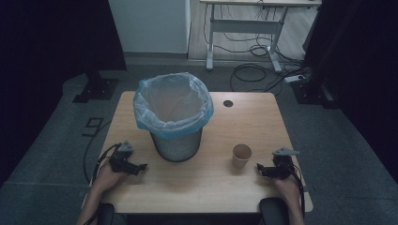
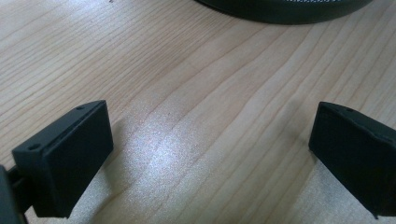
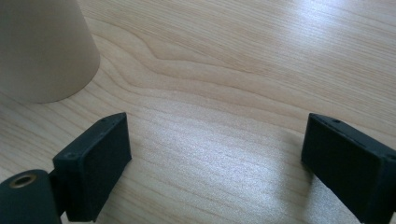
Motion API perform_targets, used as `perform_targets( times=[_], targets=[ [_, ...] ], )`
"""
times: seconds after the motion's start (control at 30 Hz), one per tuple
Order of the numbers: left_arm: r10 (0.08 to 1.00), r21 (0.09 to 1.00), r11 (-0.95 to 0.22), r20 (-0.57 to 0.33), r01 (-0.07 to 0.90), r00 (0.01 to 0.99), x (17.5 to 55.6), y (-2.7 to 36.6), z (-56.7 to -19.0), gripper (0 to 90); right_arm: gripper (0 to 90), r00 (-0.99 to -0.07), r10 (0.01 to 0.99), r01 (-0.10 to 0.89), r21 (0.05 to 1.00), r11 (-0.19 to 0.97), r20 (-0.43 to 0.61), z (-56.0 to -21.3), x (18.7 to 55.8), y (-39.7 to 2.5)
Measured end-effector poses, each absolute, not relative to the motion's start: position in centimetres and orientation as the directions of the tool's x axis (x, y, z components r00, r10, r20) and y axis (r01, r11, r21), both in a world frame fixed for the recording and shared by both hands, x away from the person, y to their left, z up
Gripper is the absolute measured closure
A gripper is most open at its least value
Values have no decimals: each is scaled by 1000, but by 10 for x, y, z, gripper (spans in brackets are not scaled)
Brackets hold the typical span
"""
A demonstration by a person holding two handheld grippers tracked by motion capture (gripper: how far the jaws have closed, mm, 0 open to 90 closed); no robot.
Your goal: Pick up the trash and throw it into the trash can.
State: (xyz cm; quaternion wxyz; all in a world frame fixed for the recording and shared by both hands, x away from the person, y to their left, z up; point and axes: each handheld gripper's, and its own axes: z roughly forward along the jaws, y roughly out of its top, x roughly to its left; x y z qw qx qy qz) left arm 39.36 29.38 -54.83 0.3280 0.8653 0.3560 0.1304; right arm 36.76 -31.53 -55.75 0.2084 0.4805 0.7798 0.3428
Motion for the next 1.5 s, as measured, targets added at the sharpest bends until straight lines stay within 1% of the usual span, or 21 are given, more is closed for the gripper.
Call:
perform_targets(
  times=[0.2, 0.7, 0.9, 1.1, 1.4, 1.5],
  targets=[
    [701, 660, -532, -8, 530, 713, 394, 294, -548, 0, 44, -459, 889, 609, 730, 310, 5, -558, 368, -314],
    [702, 660, -532, -7, 530, 712, 393, 294, -548, 0, 34, -467, 884, 606, 730, 316, 5, -558, 365, -310],
    [704, 661, -530, -7, 532, 710, 393, 294, -548, 0, 18, -497, 868, 601, 725, 337, 9, -556, 360, -303],
    [705, 660, -529, -7, 533, 709, 392, 294, -548, 0, 8, -542, 840, 569, 739, 361, 7, -548, 354, -292],
    [706, 661, -528, -7, 533, 708, 392, 294, -548, 0, 0, -615, 788, 540, 729, 420, 1, -542, 347, -275],
    [706, 661, -528, -7, 533, 708, 392, 294, -548, 0, 0, -627, 779, 535, 731, 424, 7, -540, 346, -270]
  ],
)
